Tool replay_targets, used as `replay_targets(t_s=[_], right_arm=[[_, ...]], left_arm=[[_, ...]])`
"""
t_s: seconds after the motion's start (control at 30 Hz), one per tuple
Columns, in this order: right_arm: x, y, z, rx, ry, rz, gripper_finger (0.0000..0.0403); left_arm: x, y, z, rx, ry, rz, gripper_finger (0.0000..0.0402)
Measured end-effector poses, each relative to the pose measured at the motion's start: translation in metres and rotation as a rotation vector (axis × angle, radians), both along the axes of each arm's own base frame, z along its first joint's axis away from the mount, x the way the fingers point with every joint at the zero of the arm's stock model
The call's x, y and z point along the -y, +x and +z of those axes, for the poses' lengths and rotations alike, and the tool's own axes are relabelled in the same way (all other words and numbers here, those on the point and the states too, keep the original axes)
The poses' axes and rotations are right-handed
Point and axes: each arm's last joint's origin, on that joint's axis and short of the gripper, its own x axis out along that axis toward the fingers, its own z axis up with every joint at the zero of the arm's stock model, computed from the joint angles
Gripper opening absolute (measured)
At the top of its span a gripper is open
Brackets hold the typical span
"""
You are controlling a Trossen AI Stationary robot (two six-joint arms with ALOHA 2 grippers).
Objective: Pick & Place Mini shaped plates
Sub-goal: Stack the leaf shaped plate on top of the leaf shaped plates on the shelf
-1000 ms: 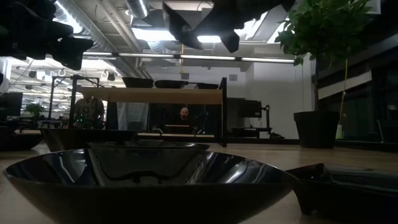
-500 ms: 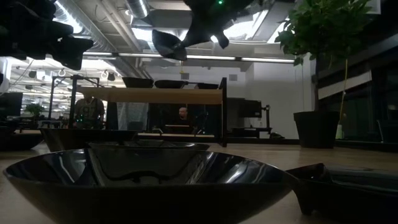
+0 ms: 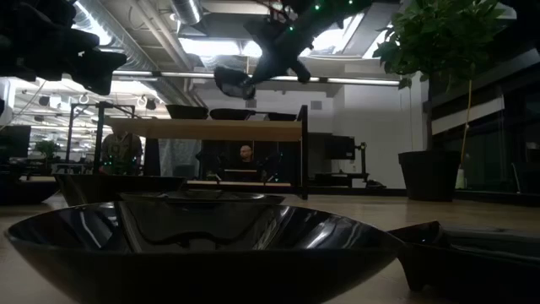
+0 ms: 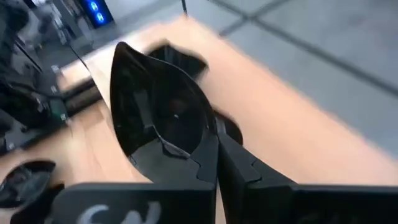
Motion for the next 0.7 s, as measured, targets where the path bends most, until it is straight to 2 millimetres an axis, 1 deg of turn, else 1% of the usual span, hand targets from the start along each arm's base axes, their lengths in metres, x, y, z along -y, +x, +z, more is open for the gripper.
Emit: replay_targets(t_s=[0.03, 0.17, 0.57, 0.7], right_arm=[[0.001, 0.002, -0.004, -0.004, 0.018, 0.000, 0.0004], [0.004, 0.002, -0.010, -0.010, 0.069, -0.011, 0.0004], [0.016, -0.001, -0.012, 0.026, 0.136, -0.071, 0.0005], [0.019, -0.002, -0.012, 0.029, 0.144, -0.070, 0.0014]], left_arm=[[0.000, 0.000, 0.000, 0.000, 0.000, 0.000, 0.0207], [0.000, 0.000, 0.000, -0.002, 0.000, 0.001, 0.0208], [0.000, 0.000, 0.000, -0.001, 0.000, 0.000, 0.0207], [0.000, 0.000, 0.000, -0.001, 0.000, 0.000, 0.0208]])
